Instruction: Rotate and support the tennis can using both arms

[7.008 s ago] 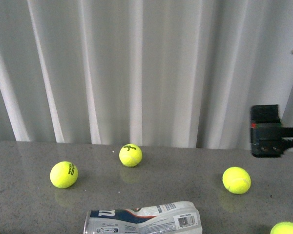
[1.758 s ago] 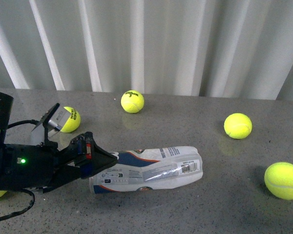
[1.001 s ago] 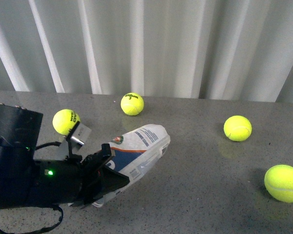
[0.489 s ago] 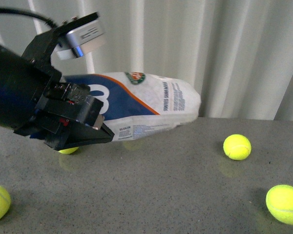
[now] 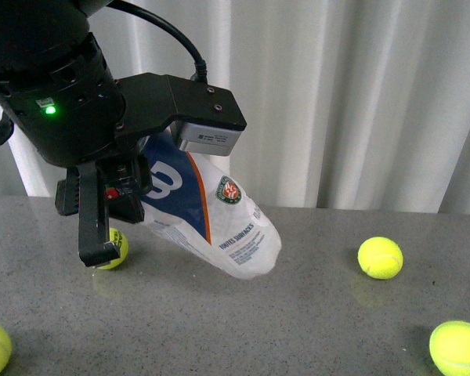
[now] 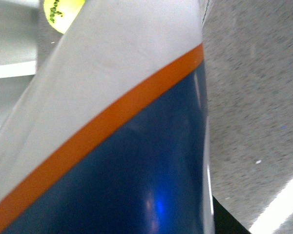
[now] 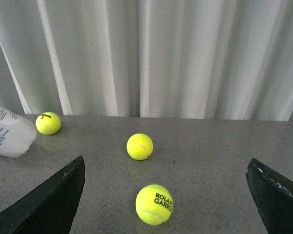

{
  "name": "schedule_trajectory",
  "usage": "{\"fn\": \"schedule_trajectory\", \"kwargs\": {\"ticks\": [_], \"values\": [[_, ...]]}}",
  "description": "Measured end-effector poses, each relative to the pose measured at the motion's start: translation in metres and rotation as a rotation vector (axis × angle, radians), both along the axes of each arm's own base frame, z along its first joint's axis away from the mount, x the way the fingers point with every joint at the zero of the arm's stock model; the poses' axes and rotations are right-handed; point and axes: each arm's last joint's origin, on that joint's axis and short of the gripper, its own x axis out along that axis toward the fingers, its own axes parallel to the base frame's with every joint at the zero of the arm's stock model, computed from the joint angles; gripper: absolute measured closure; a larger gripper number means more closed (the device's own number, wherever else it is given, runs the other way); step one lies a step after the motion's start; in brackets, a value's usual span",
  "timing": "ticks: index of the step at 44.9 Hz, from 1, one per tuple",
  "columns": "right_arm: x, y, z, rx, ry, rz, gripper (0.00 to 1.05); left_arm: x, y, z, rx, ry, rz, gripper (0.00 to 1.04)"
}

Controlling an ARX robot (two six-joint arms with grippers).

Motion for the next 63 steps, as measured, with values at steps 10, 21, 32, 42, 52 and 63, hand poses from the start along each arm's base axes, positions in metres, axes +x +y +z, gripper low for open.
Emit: {"fn": "schedule_trajectory", "kwargs": {"ticks": [10,21,32,42,52,63], "values": [[0.000,0.000,0.000,0.000,0.000,0.000,0.07,0.003,-0.004,-0.017,0.344,-0.015,-0.172,1.00],[0.000,0.000,0.000,0.000,0.000,0.000,0.07,0.002,-0.004,-0.027,0.525,0.040,-0.324,1.00],[0.000,0.000,0.000,0.000,0.000,0.000,0.07,-0.005,-0.016,-0.039,0.575,0.053,-0.396,1.00],[0.000,0.000,0.000,0.000,0.000,0.000,0.07,-0.007,-0.024,-0.059,0.607,0.086,-0.428,1.00],[0.000,0.000,0.000,0.000,0.000,0.000,0.07,-0.008,-0.027,-0.064,0.609,0.077,-0.431,1.00],[0.000,0.000,0.000,0.000,0.000,0.000,0.07,-0.006,-0.035,-0.064,0.551,0.059,-0.417,0.66]]}}
